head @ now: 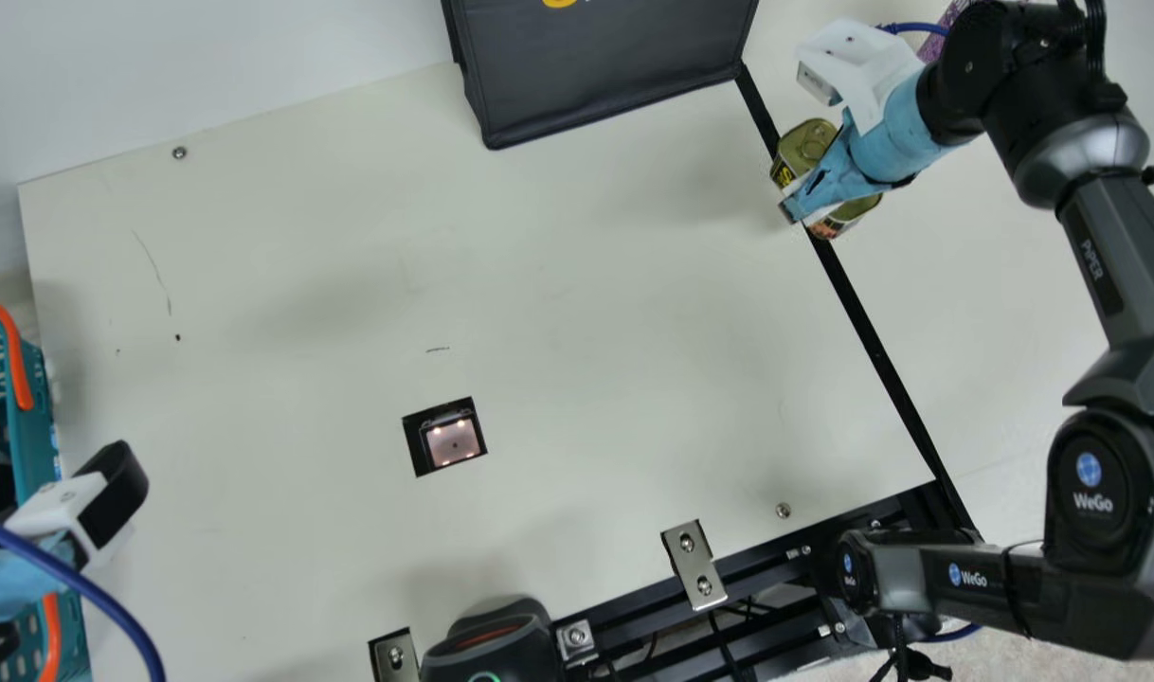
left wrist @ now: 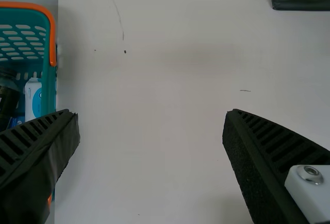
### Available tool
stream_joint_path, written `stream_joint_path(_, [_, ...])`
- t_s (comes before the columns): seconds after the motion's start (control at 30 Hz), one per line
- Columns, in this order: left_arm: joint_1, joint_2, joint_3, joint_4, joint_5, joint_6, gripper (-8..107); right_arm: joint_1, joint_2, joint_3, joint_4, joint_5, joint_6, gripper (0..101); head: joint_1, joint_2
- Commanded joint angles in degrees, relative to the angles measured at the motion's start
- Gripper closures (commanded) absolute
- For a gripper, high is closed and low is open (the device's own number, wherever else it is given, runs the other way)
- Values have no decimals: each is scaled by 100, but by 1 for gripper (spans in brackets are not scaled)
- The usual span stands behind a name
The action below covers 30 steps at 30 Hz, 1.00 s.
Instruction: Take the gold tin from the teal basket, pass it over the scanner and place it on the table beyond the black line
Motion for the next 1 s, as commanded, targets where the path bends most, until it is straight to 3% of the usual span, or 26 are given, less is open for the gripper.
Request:
stream_joint_path(0.0, [0, 0, 0, 0, 0, 0, 9, -35, 111, -102, -70, -2, -64, 101, -166, -13])
stream_joint_path(0.53, [0, 0, 0, 0, 0, 0, 9, -300, 1018, -934, -329, -176, 58, 101, -166, -13])
stream_joint_path(0.97, [0, 0, 0, 0, 0, 0, 9, -241, 1490, -1038, -277, -878, 975, 101, -166, -13])
